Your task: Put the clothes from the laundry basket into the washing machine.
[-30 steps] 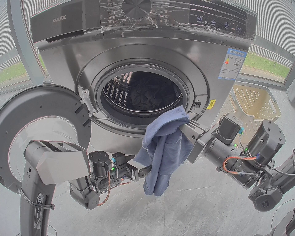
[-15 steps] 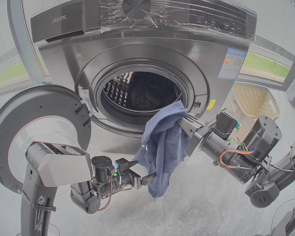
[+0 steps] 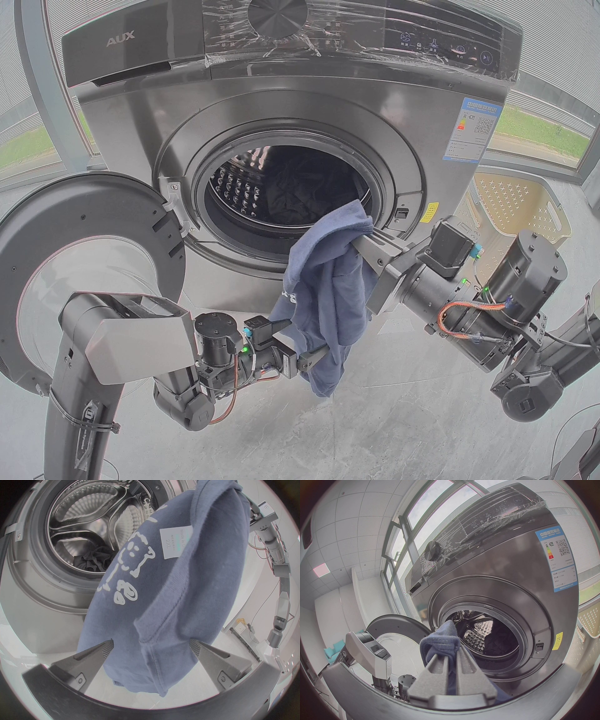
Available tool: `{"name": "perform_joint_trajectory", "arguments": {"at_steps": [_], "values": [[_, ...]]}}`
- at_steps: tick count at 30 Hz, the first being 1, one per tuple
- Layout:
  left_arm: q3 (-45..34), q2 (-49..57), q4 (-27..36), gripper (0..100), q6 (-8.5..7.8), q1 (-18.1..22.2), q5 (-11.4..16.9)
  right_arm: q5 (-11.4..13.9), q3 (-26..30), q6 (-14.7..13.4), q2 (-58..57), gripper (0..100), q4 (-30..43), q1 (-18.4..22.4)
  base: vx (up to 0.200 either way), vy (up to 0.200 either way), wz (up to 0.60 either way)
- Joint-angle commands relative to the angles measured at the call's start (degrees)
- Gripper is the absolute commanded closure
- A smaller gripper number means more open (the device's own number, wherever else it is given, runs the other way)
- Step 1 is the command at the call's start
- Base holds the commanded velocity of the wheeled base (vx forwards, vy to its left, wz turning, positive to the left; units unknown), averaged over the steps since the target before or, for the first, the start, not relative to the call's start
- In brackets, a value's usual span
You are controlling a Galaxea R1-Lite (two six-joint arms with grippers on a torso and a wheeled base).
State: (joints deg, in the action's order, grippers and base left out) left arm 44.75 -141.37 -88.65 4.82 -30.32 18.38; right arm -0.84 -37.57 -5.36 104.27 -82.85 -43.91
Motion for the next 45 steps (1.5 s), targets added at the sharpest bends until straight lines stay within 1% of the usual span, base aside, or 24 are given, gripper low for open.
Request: {"name": "perform_joint_trajectory", "arguments": {"at_steps": [1, 6, 8, 9, 13, 18, 23, 28, 32, 34, 35, 36, 37, 38, 41, 42, 43, 45], "values": [[2.2, -1.4, 0.0, 0, 0.11, -0.1, 0.0, 0.0, 0.0, 0.0, 0.1, 100, 0.0, -0.2, 0.000, 0.000, 0.00], [2.5, -1.4, 0.0, 0, 0.72, -0.8, 0.0, 0.0, 0.1, 0.0, 0.1, 100, -0.1, -0.2, 0.000, 0.000, 0.00], [2.5, -1.3, 0.0, 0, 0.63, -0.8, -0.1, 0.0, 0.2, 0.0, 0.1, 100, -0.2, -0.2, 0.000, 0.000, 0.00], [2.5, -1.3, 0.0, 100, 0.63, -0.9, -0.1, 0.0, 0.2, 0.0, 0.2, 100, -0.2, -0.2, 0.000, 0.000, 0.00], [2.8, -1.1, -0.1, 100, 0.81, -1.0, -0.1, 0.0, 0.6, 0.0, 0.7, 100, -0.5, 0.1, 0.000, 0.000, 0.00], [2.5, 1.0, -0.1, 100, 0.46, -0.1, -0.5, 0.0, 0.7, 0.0, 0.6, 100, -0.3, 0.8, 0.000, 0.000, 0.00], [-1.8, 7.8, -0.1, 100, 0.37, 1.3, -0.5, -0.1, 1.6, -0.1, 0.7, 100, -0.2, 2.9, 0.000, 0.000, 0.00], [-7.6, 14.4, -0.1, 100, 0.46, 2.7, -0.5, 0.0, 2.9, -0.1, 0.6, 100, -0.8, 3.1, 0.000, 0.000, 0.00], [-10.9, 17.2, -0.1, 100, 0.28, 3.8, -0.8, -0.1, 4.0, -0.1, 0.3, 100, -0.6, 3.3, 0.000, 0.000, 0.00], [-13.0, 19.4, -0.1, 100, 0.11, 5.1, -1.0, -0.2, 4.4, -0.2, 0.2, 100, -0.7, 3.4, 0.000, 0.000, 0.00], [-13.7, 20.3, -0.1, 100, 0.02, 5.7, -1.1, -0.2, 5.1, -0.2, 0.2, 100, -0.8, 4.4, 0.000, 0.000, 0.00], [-13.7, 20.3, -0.1, 100, 0.02, 5.7, -1.1, -0.2, 5.1, -0.2, 0.2, 100, -0.8, 4.4, 0.000, 0.000, 0.00], [-15.5, 22.9, -0.1, 100, -0.07, 6.9, -1.5, -0.3, 5.7, -0.3, 0.2, 100, -0.9, 5.2, 0.000, 0.000, 0.00], [-15.7, 23.3, -0.1, 100, -0.07, 7.0, -1.6, -0.3, 5.8, -0.3, 0.2, 100, -0.9, 5.4, 0.000, 0.000, 0.00], [-18.6, 29.1, 0.0, 100, 0.02, 9.6, -1.9, -0.1, 7.6, -0.4, 0.2, 100, -1.3, 7.7, 0.000, 0.000, 0.00], [-18.6, 29.2, -0.1, 100, 0.02, 9.8, -1.9, -0.1, 7.7, -0.4, 0.2, 100, -1.4, 7.8, 0.000, 0.000, 0.00], [-19.6, 31.9, -0.1, 100, 0.37, 11.6, -1.9, -0.1, 8.5, -0.3, 0.2, 100, -1.5, 8.8, 0.000, 0.000, 0.00], [-20.1, 33.8, 0.0, 100, 0.55, 13.4, -1.9, 0.0, 9.3, -0.3, 0.1, 100, -1.7, 9.6, 0.000, 0.000, 0.00]]}}
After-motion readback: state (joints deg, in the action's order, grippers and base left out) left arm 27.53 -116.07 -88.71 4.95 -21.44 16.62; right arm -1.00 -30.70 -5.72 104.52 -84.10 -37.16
